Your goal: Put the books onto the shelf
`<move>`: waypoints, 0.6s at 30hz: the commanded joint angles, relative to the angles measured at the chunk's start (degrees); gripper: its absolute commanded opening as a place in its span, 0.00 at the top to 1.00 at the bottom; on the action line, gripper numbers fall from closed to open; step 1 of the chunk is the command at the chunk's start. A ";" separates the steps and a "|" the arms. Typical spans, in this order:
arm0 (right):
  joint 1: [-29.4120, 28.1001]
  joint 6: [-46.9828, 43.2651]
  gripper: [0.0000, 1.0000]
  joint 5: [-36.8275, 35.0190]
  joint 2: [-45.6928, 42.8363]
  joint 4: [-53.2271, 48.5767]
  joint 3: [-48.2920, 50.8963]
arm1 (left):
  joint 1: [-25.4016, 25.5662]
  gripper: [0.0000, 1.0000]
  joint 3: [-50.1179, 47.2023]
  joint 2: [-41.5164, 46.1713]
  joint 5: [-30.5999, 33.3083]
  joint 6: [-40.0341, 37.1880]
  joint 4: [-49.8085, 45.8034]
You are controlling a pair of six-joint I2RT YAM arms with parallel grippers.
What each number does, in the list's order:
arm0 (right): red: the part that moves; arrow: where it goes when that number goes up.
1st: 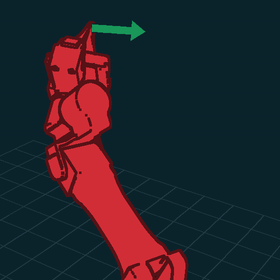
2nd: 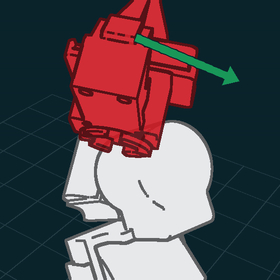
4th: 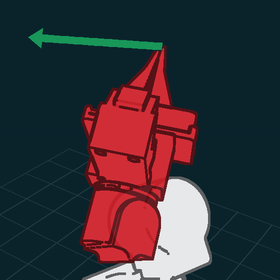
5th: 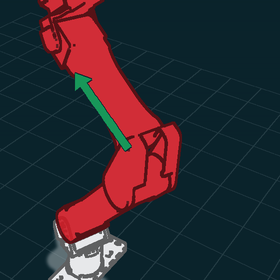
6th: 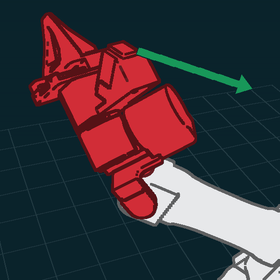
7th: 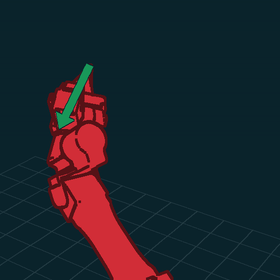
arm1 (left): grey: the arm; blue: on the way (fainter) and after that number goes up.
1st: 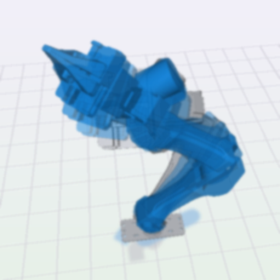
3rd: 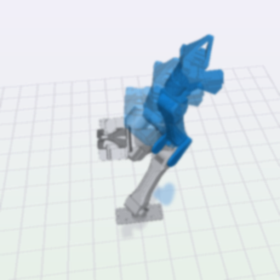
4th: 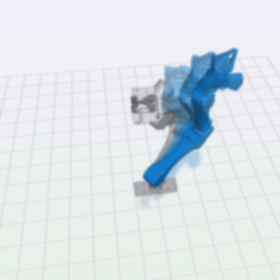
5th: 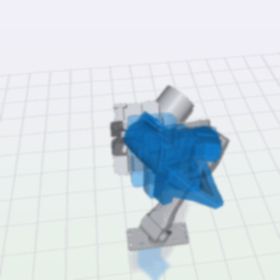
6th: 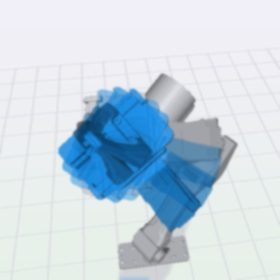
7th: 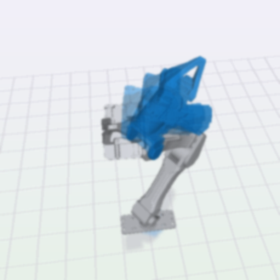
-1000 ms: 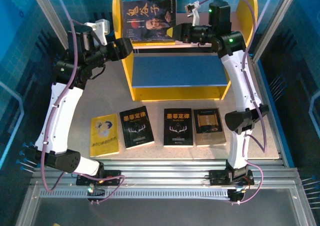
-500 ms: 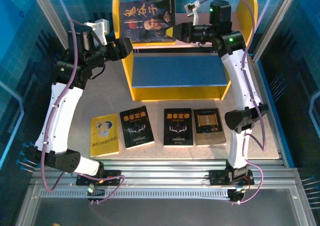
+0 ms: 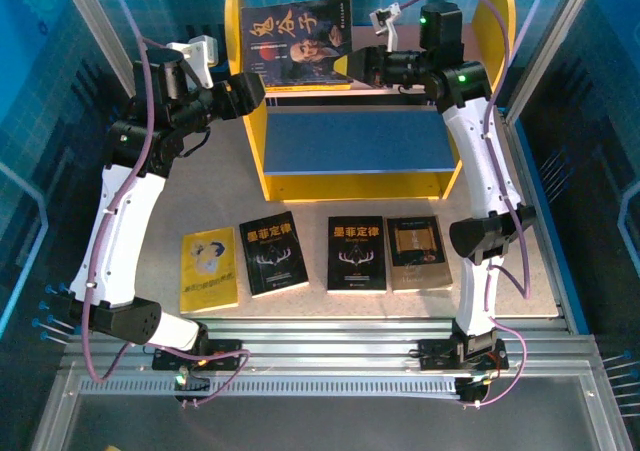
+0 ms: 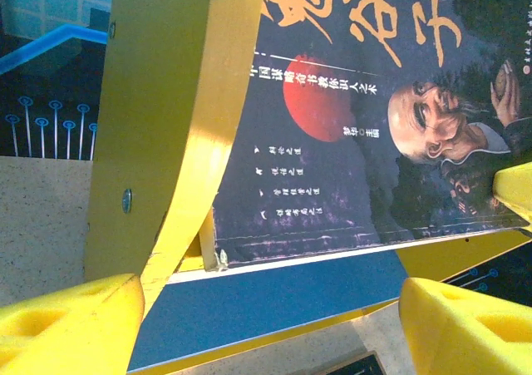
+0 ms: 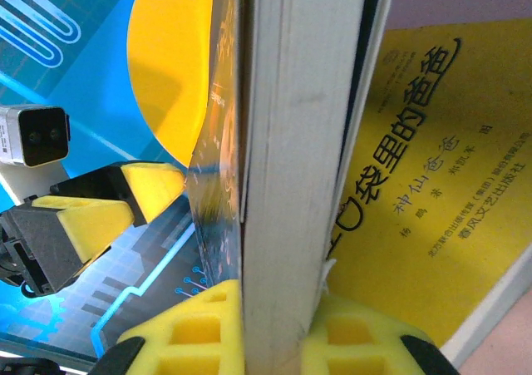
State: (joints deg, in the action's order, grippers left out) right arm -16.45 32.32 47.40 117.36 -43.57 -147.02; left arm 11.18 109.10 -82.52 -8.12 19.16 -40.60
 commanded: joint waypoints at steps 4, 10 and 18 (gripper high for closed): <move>-0.34 -1.11 0.86 1.39 0.06 1.98 -3.23 | -0.55 0.19 1.47 -0.23 0.94 -0.49 0.87; -1.12 -1.03 0.85 1.31 0.50 1.91 -3.53 | -0.55 0.19 1.12 0.10 0.78 -1.05 0.87; -1.57 -1.64 0.74 0.48 0.21 1.65 -3.66 | -0.55 0.18 0.32 0.72 0.82 -1.14 1.01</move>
State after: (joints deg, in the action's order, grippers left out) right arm -17.30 31.92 47.16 117.91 -43.90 -148.38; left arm 11.18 109.10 -82.52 -8.12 19.14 -40.60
